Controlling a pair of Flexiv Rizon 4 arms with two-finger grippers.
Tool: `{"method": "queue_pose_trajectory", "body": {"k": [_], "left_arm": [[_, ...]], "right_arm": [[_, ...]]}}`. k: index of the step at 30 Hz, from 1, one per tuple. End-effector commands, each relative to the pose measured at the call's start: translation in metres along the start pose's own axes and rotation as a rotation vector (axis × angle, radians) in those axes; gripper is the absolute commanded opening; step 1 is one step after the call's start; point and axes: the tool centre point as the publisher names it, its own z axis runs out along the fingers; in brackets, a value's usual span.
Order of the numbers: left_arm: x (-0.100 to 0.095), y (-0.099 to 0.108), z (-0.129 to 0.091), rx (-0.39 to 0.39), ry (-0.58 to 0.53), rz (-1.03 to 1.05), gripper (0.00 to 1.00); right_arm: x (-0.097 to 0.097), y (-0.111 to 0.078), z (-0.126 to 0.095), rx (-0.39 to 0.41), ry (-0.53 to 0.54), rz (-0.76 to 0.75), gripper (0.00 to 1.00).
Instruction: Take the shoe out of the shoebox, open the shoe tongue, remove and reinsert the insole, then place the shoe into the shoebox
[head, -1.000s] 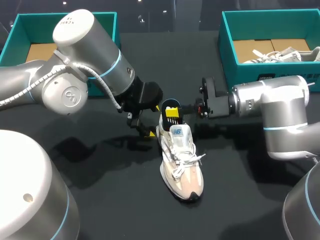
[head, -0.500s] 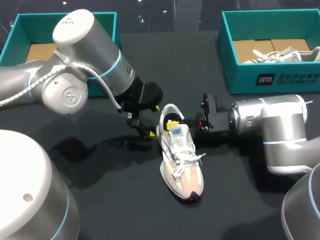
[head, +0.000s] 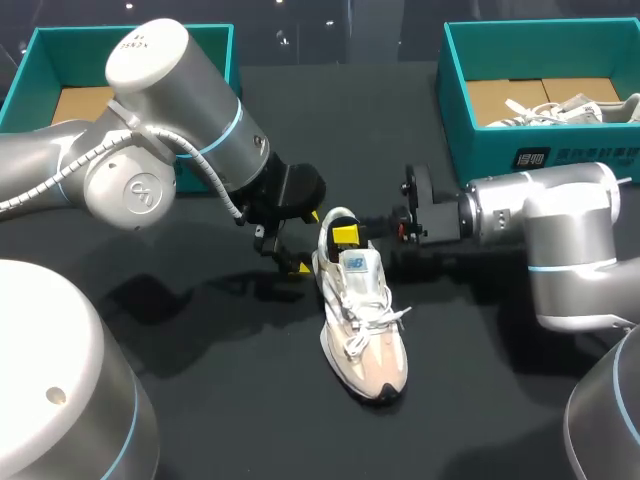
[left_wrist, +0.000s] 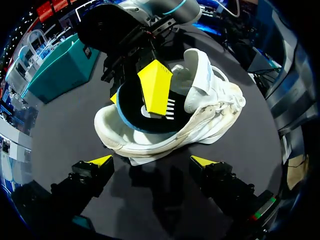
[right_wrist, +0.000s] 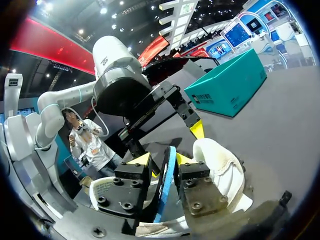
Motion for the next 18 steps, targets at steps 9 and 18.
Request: {"method": "queue_pose_trajectory", "body": {"k": [9,18], "left_arm": [[0.000,0.000,0.001,-0.002,0.001,0.001,1.00],[0.001,0.002,-0.012,-0.002,0.013,0.025,1.00]], "right_arm": [[-0.009,-0.032,0.011,0.037,0.024,0.086,0.00],[0.007,-0.018,-0.002,0.028,-0.033,0.035,0.41]]}}
